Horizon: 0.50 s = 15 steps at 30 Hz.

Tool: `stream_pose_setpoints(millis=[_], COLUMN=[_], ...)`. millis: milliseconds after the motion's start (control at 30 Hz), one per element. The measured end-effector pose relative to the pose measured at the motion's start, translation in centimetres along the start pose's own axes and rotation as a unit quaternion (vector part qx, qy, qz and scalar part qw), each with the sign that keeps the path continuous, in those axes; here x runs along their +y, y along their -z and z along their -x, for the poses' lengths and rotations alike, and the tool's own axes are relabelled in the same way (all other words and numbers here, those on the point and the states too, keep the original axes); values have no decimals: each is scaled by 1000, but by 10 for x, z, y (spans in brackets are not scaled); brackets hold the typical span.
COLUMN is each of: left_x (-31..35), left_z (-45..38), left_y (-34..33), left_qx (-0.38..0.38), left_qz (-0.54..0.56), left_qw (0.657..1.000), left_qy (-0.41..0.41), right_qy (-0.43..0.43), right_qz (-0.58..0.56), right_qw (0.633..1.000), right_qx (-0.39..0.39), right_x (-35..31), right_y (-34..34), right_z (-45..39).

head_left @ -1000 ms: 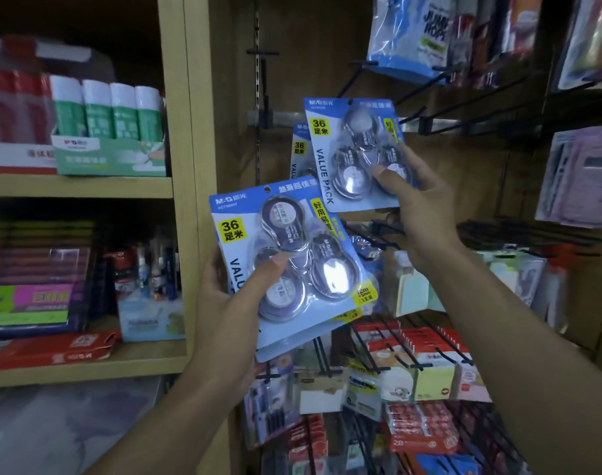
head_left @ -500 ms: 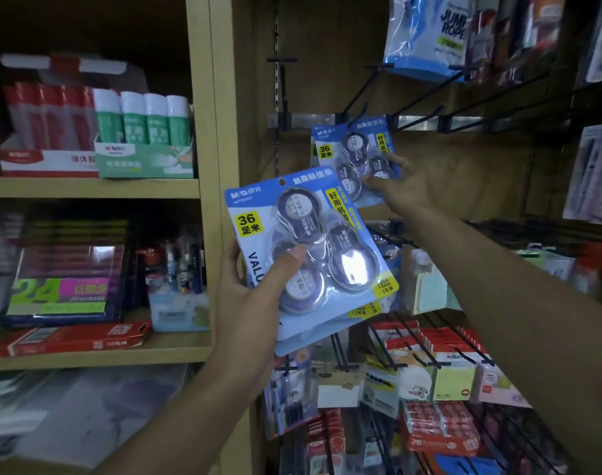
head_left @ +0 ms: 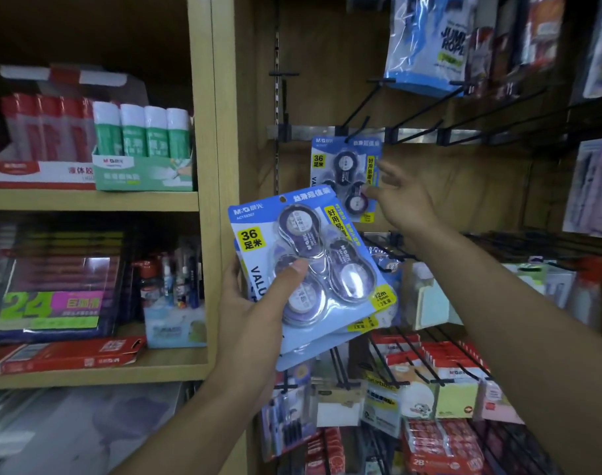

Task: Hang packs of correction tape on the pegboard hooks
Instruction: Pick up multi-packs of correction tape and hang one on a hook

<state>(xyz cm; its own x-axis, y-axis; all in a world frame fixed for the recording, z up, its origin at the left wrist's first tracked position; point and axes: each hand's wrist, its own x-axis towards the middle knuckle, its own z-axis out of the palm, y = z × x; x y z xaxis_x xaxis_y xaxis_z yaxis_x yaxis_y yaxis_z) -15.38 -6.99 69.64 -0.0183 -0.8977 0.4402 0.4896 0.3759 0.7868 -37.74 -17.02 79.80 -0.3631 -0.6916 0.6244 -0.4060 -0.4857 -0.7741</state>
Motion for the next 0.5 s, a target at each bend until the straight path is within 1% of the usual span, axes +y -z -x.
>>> stream_pose_setpoints(millis=[167,233,300,400,500], left_x=[0,-1,-2,-6,-8], left_z=[-7,-10,-13,-14,-15], left_y=[-9,-13,-18,-26,-31], left_qx=[14,29,33,27,32], left_qz=[30,48,54,56,43], left_qw=[999,998,998,998,998], left_qy=[-20,-26,-30,-25,-27], right_qy=[22,31,37,42,13], right_qz=[-72,-70,-50,-42,-82], right_qw=[989,980,976,982,987], right_qx=[-128,-182,-210,-179,-135], right_x=[-35,-42,-41,-32,-28], right_y=[17,22,21,18,22], right_z=[92,123,140,145,140])
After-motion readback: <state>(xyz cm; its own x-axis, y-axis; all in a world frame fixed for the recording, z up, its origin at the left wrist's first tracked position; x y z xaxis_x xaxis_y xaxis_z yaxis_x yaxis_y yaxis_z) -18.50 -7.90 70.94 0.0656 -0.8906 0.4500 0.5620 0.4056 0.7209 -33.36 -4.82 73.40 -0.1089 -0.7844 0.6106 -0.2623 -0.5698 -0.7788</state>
